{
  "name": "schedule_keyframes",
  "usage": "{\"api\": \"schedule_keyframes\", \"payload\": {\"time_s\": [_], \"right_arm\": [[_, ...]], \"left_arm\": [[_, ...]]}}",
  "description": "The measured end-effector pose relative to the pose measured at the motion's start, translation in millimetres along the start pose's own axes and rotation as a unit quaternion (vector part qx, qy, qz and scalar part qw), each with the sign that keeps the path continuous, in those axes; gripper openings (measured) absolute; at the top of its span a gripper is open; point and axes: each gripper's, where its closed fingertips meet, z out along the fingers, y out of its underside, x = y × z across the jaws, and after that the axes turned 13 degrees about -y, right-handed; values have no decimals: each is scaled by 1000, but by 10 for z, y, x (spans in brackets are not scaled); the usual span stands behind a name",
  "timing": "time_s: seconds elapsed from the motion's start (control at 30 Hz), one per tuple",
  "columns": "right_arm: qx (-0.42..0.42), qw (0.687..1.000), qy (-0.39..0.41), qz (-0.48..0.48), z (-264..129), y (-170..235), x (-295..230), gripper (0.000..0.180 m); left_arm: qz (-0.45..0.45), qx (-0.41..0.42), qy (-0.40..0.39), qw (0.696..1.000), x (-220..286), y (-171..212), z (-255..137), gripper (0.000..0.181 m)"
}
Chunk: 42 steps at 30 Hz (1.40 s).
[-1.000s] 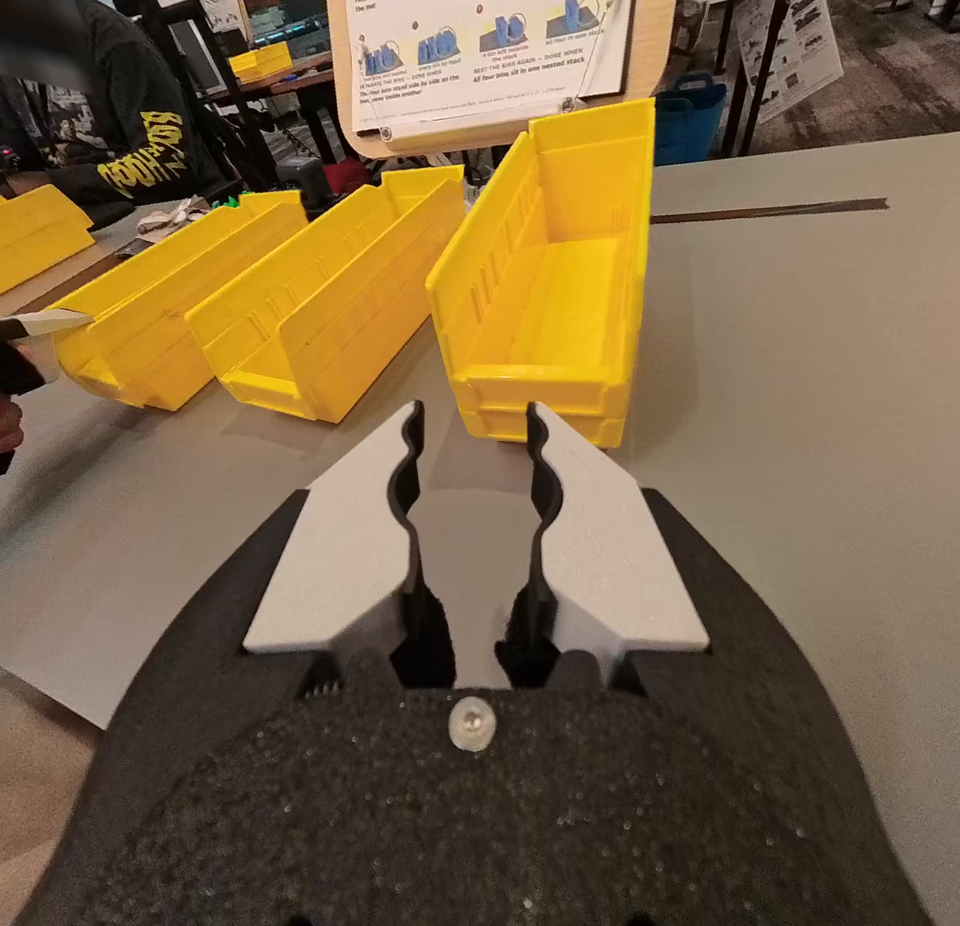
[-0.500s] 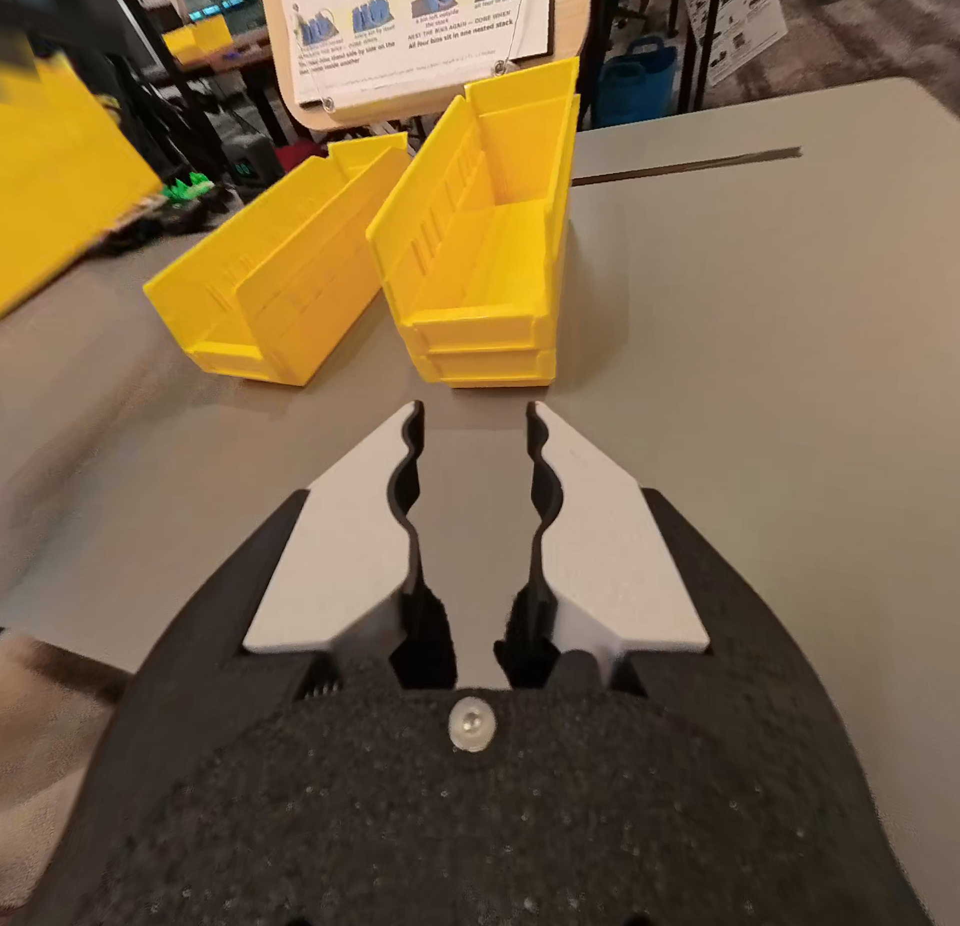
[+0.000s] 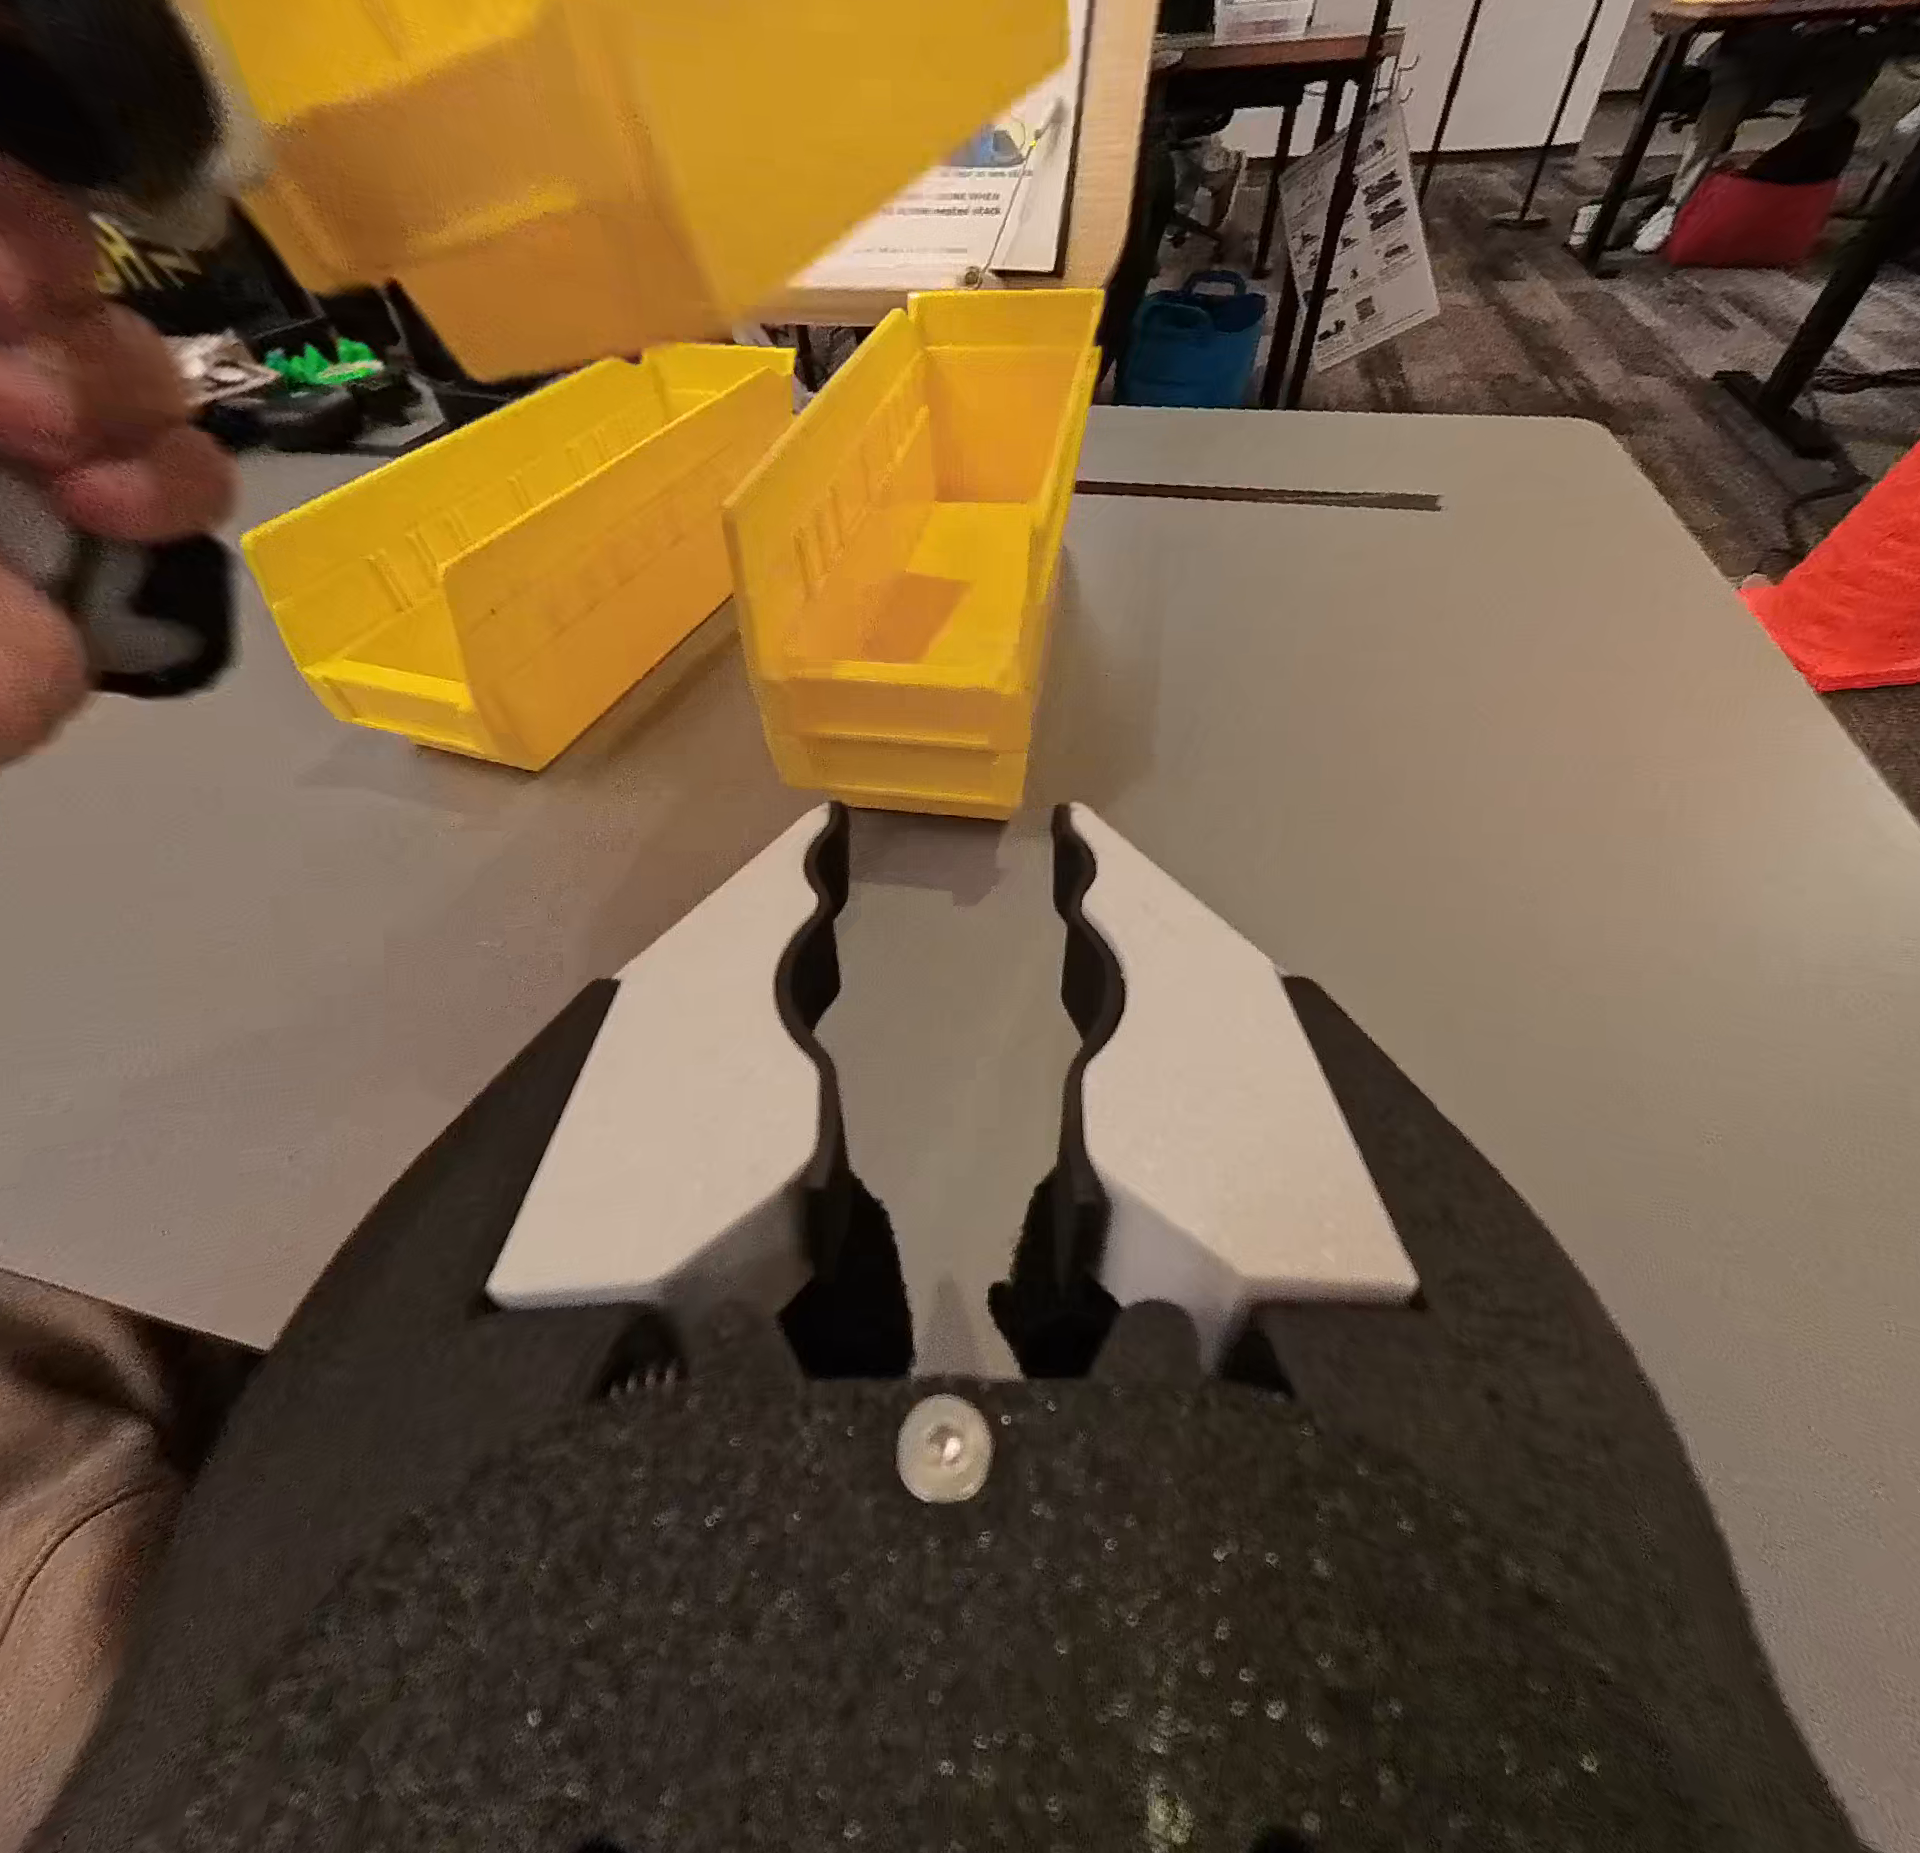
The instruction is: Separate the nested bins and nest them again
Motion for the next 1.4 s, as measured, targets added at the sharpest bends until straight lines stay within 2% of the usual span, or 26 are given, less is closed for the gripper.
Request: {"api": "schedule_keyframes", "payload": {"time_s": [0.23, 0.6, 0.73, 0.93, 1.1, 1.33, 1.37, 1.4], "right_arm": [[-2, 1000, 7, 7, -86, 27, 82, 39], [-1, 999, 0, 46, -110, 55, 162, 38], [-6, 999, -5, 50, -79, 75, 143, 38], [-19, 998, -15, 50, -23, 124, 99, 38], [-23, 998, -17, 49, -10, 138, 82, 38], [-32, 998, -22, 50, 12, 172, 63, 38], [-34, 998, -23, 49, 13, 178, 59, 38], [-35, 998, -24, 49, 17, 184, 53, 38]], "left_arm": [[31, 6, -51, 998, 316, 445, 318, 0], [90, 30, -92, 991, 308, 783, 534, 0], [102, 37, -98, 989, 280, 837, 554, 0], [69, -12, -111, 991, 161, 1129, 599, 0], [89, 11, -115, 989, 139, 1231, 573, 0], [124, -4, -106, 987, 143, 1253, 589, 0], [135, -11, -90, 987, 174, 1265, 582, 8], [135, -21, -69, 988, 212, 1266, 557, 30]]}}
